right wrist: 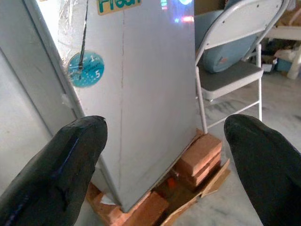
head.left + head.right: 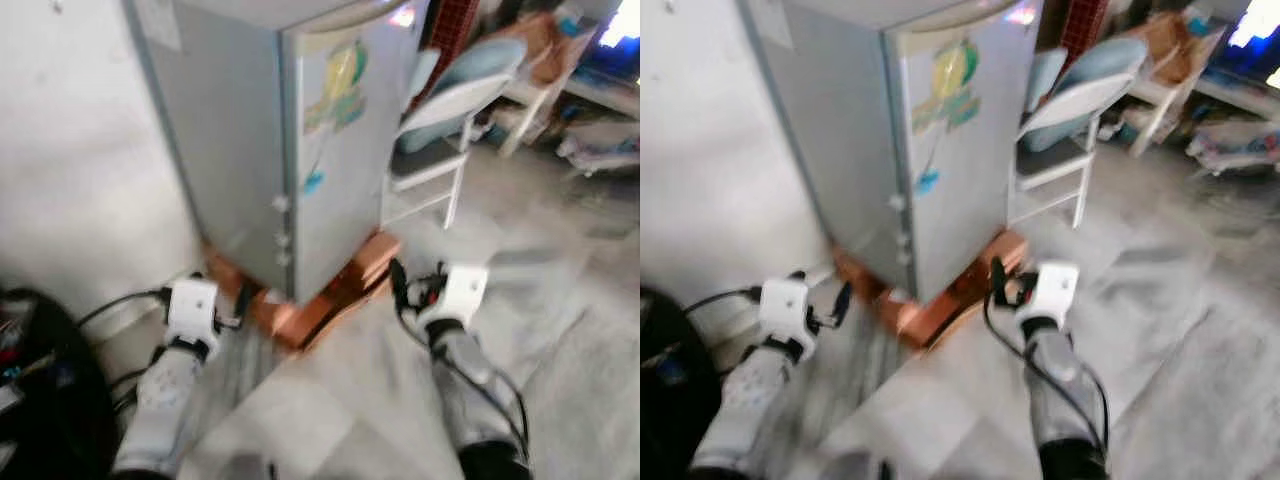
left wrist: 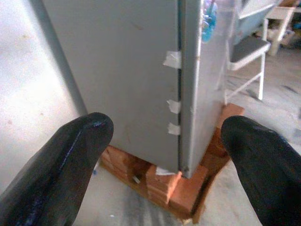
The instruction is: Restocking fridge
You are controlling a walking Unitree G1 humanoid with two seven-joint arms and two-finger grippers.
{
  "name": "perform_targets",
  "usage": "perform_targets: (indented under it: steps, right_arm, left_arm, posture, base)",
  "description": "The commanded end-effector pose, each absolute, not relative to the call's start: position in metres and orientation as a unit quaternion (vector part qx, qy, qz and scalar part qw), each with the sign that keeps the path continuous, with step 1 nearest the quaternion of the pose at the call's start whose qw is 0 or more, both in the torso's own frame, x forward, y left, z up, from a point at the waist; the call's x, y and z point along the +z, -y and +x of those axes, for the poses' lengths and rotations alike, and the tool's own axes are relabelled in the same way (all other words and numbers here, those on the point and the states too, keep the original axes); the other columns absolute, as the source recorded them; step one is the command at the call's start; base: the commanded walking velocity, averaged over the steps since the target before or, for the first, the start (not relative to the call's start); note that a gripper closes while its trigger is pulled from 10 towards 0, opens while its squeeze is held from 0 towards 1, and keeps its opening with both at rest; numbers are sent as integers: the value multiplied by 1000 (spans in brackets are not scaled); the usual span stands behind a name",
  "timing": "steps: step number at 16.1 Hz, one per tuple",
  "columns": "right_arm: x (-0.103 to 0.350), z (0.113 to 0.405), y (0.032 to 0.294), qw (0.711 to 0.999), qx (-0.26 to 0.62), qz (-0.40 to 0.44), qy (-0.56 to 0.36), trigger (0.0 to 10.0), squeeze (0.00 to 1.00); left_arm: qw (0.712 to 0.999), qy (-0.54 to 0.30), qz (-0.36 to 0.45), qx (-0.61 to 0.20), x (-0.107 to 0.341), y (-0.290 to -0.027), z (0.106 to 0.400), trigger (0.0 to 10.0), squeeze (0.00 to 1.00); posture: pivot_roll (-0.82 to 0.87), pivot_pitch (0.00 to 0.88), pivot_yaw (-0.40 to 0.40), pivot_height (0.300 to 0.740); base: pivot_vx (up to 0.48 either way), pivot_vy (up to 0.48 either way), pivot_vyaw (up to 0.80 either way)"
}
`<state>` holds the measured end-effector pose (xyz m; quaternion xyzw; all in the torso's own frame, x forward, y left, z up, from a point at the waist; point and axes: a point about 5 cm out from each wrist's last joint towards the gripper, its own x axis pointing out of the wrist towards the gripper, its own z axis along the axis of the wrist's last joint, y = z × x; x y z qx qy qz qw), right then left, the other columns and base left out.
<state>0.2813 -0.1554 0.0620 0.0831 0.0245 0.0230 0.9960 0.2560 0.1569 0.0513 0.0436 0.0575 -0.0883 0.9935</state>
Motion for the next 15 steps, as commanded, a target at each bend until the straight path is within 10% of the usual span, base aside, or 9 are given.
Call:
perform_targets:
  steps: [1,7,15]
  right_arm:
    - [66,281,165,996,8,84,-16,10000,0]
    - [68,281,166,997,5,82,-11,10000,0]
    - [67,282,166,997,5,77,-14,10000,0]
  left_arm:
    - [992,-51,38,-106,53,-151,257,10000,0]
    - [993,-48,33,-104,53,-151,257,10000,0]
    - [993,-51,18,-104,52,-150,256,10000,0]
  posture:
    - [133,55,-13,740]
    - [133,61,-16,740]
    - [134,57,-17,740]
  base:
    - [0,0,0]
    - [346,0,-667]
    - [75,424,-232]
